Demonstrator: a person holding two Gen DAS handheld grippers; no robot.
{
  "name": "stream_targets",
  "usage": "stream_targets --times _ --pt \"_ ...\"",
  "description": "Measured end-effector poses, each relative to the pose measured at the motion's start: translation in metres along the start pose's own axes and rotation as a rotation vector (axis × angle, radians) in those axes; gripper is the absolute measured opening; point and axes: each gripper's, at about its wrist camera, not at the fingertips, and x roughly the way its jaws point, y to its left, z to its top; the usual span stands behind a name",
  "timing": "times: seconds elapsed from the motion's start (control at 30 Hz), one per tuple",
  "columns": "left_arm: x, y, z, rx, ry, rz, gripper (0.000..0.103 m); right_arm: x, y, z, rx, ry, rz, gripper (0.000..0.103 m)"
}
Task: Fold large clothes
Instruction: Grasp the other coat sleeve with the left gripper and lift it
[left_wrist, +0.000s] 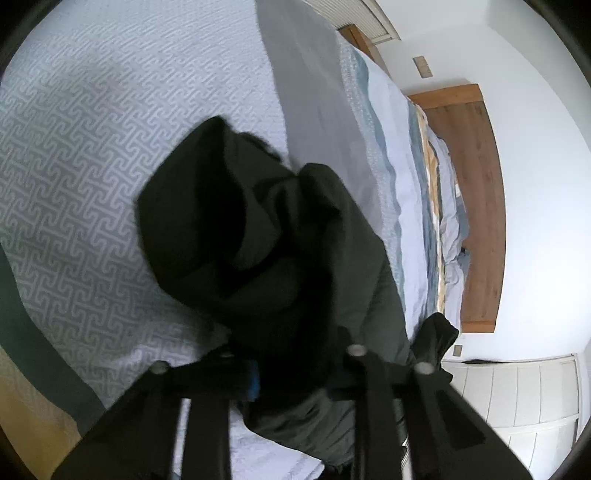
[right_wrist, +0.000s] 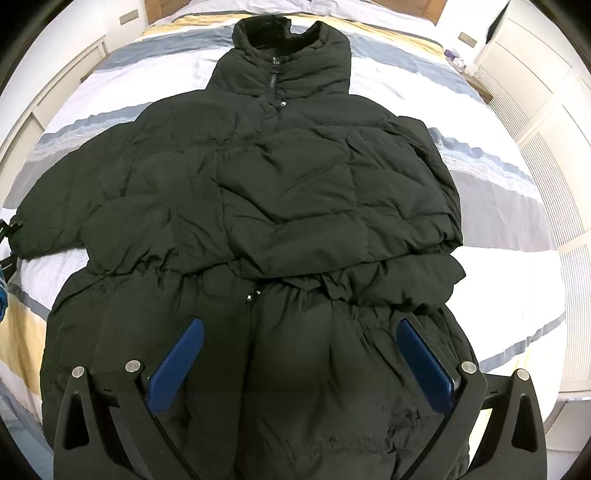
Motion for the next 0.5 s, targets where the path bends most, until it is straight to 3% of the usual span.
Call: stream_targets --times 0.13,0.5 --pt "-0.009 -0.018 -0.004 0.041 -0.012 0.007 0.01 -0.004 -0.006 -0.001 0.006 -0.012 0.005 0.102" --pt "-0.034 -0.088 -0.024 0.189 -0.02 -0.024 0.009 -0.015 -0.03 -0.006 0.057 -0.054 0.025 0.102"
